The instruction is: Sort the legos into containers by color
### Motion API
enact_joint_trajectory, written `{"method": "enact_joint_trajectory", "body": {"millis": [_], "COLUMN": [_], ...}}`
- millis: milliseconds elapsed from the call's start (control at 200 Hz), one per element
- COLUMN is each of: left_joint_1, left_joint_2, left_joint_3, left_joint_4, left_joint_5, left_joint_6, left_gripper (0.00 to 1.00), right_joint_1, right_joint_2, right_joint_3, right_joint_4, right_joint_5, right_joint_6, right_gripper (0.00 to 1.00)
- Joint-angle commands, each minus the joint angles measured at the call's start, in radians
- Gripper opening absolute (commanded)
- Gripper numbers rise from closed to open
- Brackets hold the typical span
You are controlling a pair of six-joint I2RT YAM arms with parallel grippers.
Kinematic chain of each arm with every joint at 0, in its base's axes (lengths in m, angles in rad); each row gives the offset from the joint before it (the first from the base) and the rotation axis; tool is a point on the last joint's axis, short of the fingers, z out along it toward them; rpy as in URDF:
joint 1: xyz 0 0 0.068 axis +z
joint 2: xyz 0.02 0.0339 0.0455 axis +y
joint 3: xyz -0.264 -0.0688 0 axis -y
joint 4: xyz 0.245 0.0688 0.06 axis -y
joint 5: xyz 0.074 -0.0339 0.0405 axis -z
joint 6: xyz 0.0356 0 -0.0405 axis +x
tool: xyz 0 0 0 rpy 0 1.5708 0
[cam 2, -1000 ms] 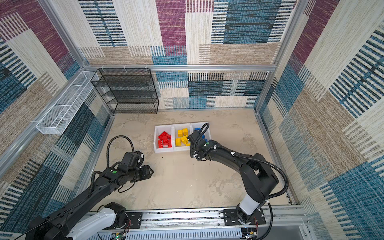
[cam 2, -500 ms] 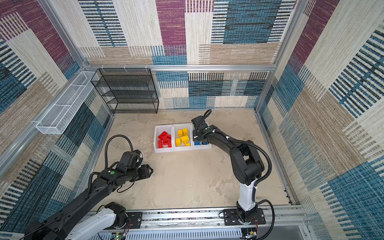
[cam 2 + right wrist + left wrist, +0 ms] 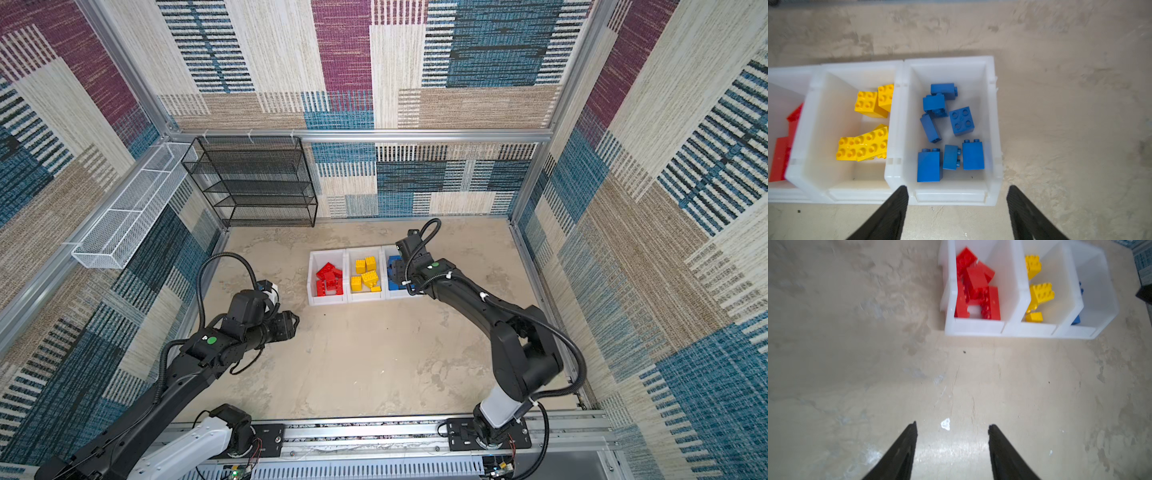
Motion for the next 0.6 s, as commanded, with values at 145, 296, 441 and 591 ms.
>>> {"method": "enact_joint_trajectory", "body": {"millis": [145,296,441,591], "left_joint_1": [0.095,0.243,0.395,0.432], "left_joint_2": [0.035,0.113,0.349,0.529], "left_joint_3": [-0.132,-0.392,-0.41,-0.36], "left_joint_4": [0.386,0.963,1.184,1.323], "left_joint_5": [-0.368,-0.169,-0.045,0.052], "left_joint_6": [0.326,0.472,0.403,0.411], "left_gripper": [0.99,0.99,0.99,0.99], "right_joint_1": [-0.011,-0.135,-0.213,-0.278], "right_joint_2": [-0.389,-0.427,-0.331,-0.218], "right_joint_3": [-0.462,-0.684,-0.777,-0.838], "right_joint_4": [0.604,0.837,1.058,1.379], "right_joint_5": [0.146,0.135,0.125,0.075], "right_joint_6": [-0.136,-0.211,-0.251,-0.352], "right_gripper": [0.98,0.99,1.0,0.99]}}
